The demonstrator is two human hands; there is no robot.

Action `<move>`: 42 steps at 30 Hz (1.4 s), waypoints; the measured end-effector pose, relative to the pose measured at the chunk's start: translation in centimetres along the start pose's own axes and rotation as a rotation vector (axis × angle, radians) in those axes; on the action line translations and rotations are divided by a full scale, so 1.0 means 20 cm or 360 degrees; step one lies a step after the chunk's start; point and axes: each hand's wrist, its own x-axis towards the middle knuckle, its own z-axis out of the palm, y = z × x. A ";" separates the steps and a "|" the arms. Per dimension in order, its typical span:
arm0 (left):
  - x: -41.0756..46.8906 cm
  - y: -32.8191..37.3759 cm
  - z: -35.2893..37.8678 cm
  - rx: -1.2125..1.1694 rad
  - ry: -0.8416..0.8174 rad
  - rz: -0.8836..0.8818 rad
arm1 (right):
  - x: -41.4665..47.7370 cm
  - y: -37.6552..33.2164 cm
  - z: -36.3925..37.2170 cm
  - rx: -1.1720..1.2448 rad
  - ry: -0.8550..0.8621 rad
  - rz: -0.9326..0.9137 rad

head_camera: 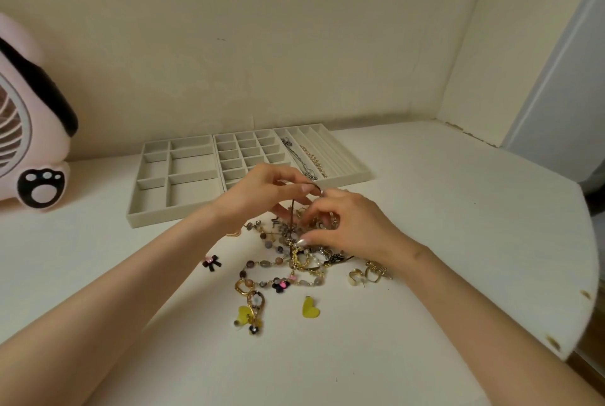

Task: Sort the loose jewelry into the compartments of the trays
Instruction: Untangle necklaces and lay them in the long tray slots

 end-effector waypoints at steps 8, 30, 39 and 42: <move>0.02 0.00 -0.06 0.0351 0.0206 0.0033 | 0.01 0.02 0.00 0.0198 -0.0032 0.0073; -0.01 -0.01 -0.08 0.1050 -0.0579 0.0066 | 0.00 0.11 -0.09 0.0222 0.0078 0.0143; -0.02 0.07 -0.09 -0.0002 -0.0375 0.0110 | 0.00 0.03 -0.03 0.0603 -0.0007 0.0011; -0.02 0.08 -0.08 -0.0140 -0.0198 0.0127 | 0.00 0.02 -0.04 0.0804 -0.0036 0.0018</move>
